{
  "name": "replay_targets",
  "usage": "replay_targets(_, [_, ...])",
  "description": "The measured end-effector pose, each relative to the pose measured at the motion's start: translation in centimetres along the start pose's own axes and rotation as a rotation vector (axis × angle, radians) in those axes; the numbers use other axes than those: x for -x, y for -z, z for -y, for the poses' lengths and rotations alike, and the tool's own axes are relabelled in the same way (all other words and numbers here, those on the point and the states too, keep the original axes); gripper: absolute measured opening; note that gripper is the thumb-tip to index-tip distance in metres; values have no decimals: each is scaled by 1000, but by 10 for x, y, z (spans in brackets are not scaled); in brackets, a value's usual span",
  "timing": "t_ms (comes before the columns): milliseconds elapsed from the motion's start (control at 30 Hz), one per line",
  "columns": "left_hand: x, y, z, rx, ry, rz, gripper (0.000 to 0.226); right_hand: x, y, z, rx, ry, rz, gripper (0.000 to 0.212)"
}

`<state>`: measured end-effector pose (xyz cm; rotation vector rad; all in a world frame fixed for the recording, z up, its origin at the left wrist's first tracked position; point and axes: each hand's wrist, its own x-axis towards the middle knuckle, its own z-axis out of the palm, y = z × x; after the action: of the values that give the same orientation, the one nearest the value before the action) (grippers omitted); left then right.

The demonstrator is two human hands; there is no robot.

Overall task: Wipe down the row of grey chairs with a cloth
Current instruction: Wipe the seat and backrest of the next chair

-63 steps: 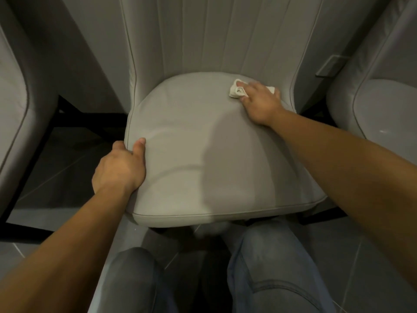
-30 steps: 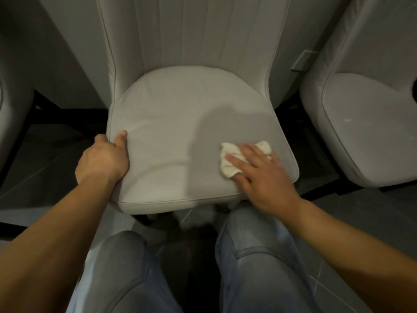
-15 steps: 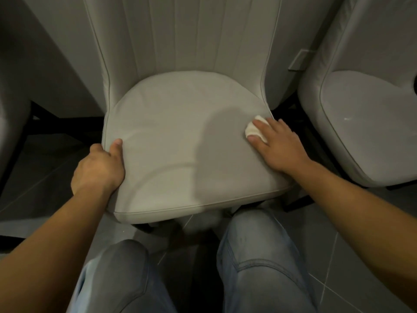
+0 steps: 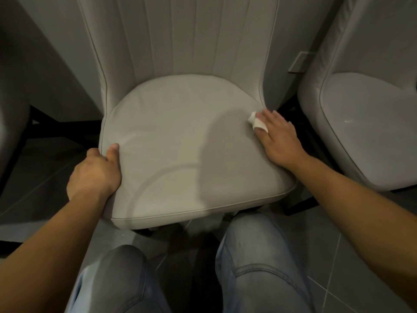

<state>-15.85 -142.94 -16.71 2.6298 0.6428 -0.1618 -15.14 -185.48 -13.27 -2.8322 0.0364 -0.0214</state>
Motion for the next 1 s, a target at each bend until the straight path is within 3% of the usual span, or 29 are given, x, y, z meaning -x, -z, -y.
replay_targets(167, [2,0,-2,4,-3,-4,80,75,12,11,-79,56,112,57])
replay_targets(300, [2,0,-2,13,-4,-2,80,126,8,15,69,53,203,62])
replay_targets(433, [4,0,-3,22,-9,-5,79,140,7,19,-18,-79,53,68])
replay_targets(533, [4,0,-2,24,-16,-7,80,142,4,26,1,-40,-77,62])
replay_targets(600, [4,-1,-2,20,-15,-3,80,146,-2,30,21,-32,-56,66])
replay_targets(800, [4,0,-2,28,-14,6,80,114,3,26,108,-74,147,83])
replay_targets(1000, [4,-1,-2,32,-4,2,80,28,-5,19,131,-74,154,65])
